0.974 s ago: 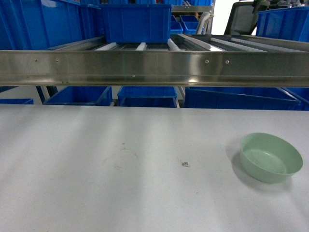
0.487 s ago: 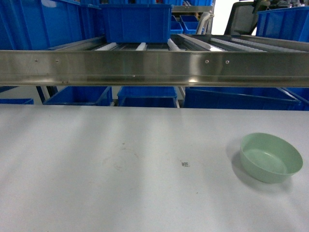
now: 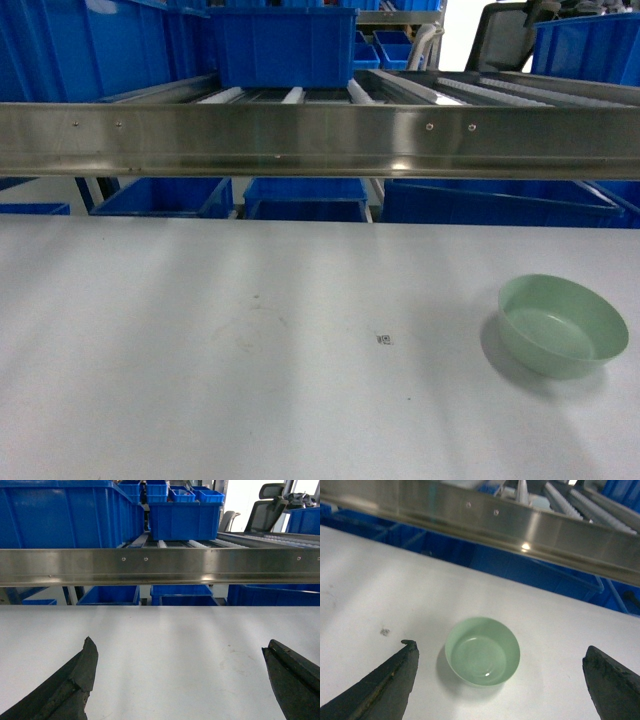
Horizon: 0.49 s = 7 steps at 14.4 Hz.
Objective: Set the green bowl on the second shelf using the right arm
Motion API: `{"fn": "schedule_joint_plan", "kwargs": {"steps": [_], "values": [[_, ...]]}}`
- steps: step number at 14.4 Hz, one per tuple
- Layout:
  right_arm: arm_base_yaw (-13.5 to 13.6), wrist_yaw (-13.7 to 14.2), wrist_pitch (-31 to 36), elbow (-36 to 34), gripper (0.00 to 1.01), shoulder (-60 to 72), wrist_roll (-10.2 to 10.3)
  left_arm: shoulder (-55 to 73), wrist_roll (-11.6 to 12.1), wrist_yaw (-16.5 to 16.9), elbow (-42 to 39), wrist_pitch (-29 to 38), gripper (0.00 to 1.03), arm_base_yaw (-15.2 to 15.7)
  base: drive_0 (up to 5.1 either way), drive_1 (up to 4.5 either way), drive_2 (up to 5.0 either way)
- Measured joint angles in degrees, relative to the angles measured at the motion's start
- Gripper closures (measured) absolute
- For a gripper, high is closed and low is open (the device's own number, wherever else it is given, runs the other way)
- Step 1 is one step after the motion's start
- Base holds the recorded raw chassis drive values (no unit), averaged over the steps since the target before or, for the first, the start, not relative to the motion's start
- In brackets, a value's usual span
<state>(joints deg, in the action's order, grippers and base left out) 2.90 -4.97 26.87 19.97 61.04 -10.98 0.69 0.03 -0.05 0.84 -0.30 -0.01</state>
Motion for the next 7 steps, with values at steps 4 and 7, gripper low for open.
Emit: {"fn": "schedule_joint_plan", "kwargs": {"steps": [4,7], "values": [[-3.8,-2.8,-7.5,17.1,0.03,18.2,-4.4,0.0,0.0,0.0,0.0,0.0,0.05,0.0,0.0,0.0,0.0],[-4.8,-5.0,-17.8,25.0,0.03,25.9,-5.2,0.0,0.0,0.0,0.0,0.0,0.05,0.0,0.0,0.0,0.0]]}}
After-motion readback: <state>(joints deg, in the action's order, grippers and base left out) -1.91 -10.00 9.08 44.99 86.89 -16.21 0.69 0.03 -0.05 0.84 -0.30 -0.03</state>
